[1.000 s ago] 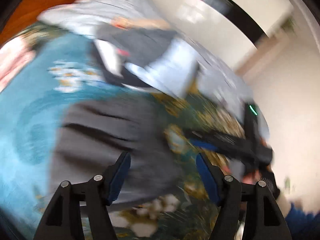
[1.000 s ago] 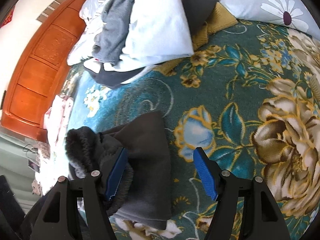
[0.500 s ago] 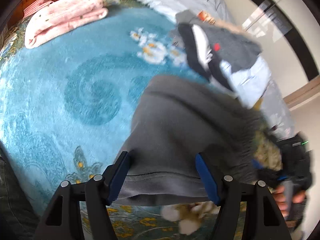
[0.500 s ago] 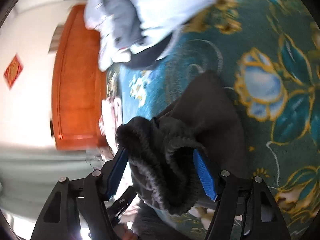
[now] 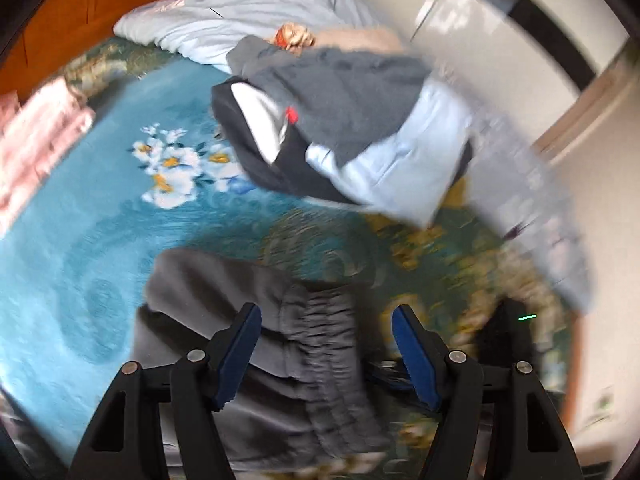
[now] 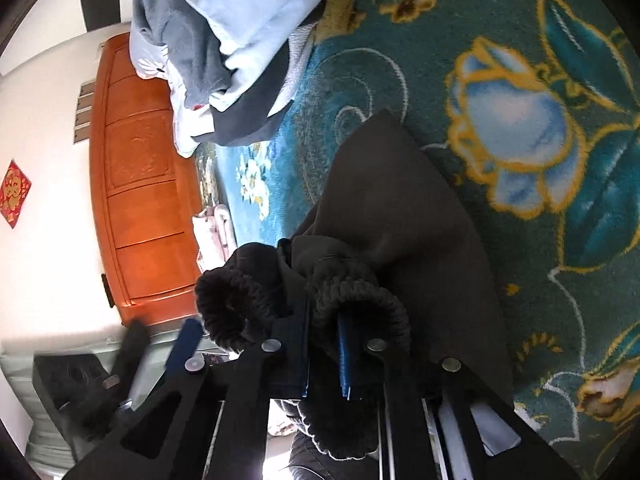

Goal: Fold clothes

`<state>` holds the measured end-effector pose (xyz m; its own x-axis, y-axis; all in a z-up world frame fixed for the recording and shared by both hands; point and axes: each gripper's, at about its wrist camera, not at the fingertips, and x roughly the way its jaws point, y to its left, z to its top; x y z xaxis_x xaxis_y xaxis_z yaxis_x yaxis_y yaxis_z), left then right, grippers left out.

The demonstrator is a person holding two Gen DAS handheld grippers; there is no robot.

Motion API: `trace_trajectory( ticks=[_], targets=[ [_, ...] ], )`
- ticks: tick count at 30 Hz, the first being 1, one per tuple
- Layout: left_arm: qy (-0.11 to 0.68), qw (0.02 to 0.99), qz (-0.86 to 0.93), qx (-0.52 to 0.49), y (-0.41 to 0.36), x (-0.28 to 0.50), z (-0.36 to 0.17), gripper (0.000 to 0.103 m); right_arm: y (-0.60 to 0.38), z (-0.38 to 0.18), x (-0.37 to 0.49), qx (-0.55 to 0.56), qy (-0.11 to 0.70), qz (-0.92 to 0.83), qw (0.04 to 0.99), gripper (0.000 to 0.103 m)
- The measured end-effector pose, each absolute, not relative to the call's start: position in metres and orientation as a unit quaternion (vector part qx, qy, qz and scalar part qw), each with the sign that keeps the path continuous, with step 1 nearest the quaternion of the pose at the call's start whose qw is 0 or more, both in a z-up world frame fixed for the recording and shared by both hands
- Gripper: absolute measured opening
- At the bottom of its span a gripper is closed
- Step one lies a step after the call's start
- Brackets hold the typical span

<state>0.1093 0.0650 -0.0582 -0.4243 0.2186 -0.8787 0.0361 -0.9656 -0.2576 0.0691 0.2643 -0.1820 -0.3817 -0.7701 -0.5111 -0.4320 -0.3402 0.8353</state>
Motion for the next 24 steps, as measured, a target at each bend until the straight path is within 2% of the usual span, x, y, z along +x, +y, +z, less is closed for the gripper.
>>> trace_trajectory(
  ticks=[2, 3, 5, 8, 12, 15, 18, 22, 24],
  targets=[
    [-0.114, 0.048, 0.833, -0.539, 0.064, 0.109, -0.067, 0.071, 0.265, -0.177, 0.067, 0.533, -0.551, -0.626, 0.145, 0.011],
    [-0.114, 0.047, 0.831, -0.542, 0.063, 0.109, -0.071, 0.062, 0.265, -0.175, 0.066, 0.533, -0.546, -0.629, 0.148, 0.011],
    [-0.115, 0.046, 0.829, -0.546, 0.061, 0.109, -0.079, 0.050, 0.265, -0.171, 0.064, 0.532, -0.538, -0.636, 0.154, 0.011],
    [-0.106, 0.062, 0.835, -0.537, 0.063, 0.118, -0.075, 0.022, 0.263, -0.168, 0.059, 0.535, -0.521, -0.646, 0.161, 0.010],
    [-0.093, 0.083, 0.846, -0.518, 0.063, 0.131, -0.064, 0.016, 0.267, -0.165, 0.049, 0.532, -0.515, -0.652, 0.163, 0.010],
    [-0.140, 0.102, 0.840, -0.514, 0.050, 0.135, -0.056, 0.013, 0.271, -0.162, 0.041, 0.526, -0.513, -0.660, 0.158, 0.010],
    [-0.167, 0.115, 0.833, -0.515, 0.047, 0.133, -0.054, 0.013, 0.275, -0.160, 0.037, 0.515, -0.514, -0.669, 0.153, 0.010],
    [-0.164, 0.118, 0.814, -0.544, 0.057, 0.120, -0.077, 0.013, 0.269, -0.178, 0.038, 0.545, -0.502, -0.656, 0.142, 0.010],
    [-0.174, 0.119, 0.805, -0.555, 0.058, 0.116, -0.089, 0.017, 0.272, -0.179, 0.046, 0.539, -0.511, -0.653, 0.149, 0.013]
  ],
)
